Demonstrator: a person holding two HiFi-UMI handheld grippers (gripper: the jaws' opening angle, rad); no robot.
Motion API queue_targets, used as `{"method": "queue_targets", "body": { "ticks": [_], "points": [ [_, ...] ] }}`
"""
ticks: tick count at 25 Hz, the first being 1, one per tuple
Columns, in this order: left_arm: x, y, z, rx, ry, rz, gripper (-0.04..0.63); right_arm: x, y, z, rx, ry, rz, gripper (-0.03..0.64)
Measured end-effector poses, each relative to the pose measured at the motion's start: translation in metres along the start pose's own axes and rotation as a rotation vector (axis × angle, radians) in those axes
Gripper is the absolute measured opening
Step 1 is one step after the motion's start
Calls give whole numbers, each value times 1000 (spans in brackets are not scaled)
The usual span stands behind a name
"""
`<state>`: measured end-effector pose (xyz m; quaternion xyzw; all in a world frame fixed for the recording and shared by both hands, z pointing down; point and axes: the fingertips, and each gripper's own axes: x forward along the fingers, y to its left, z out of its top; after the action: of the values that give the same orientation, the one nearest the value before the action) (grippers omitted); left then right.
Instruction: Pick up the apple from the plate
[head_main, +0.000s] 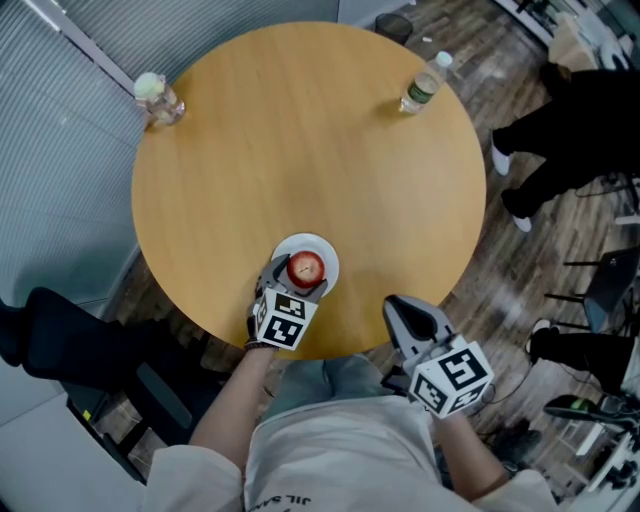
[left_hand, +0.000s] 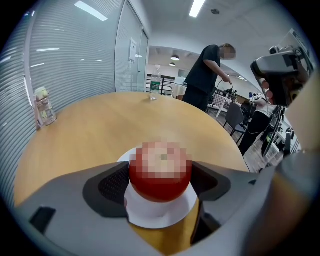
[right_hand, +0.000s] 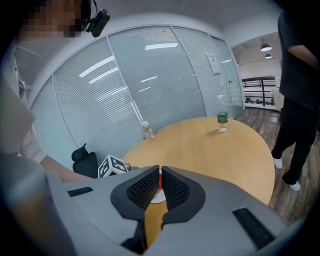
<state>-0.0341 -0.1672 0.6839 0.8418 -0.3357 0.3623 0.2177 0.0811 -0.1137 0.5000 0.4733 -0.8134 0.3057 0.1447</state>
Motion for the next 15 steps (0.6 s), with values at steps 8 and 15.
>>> {"method": "queue_targets", "body": {
  "ticks": [8,15],
  "points": [
    [-6,0,8,1,-23,-1,383,1,1,6,-8,-18,7,35],
    [-32,-8,25,-11,-72,2,383,0,8,13,-31,-40,20,35]
  ]
}}
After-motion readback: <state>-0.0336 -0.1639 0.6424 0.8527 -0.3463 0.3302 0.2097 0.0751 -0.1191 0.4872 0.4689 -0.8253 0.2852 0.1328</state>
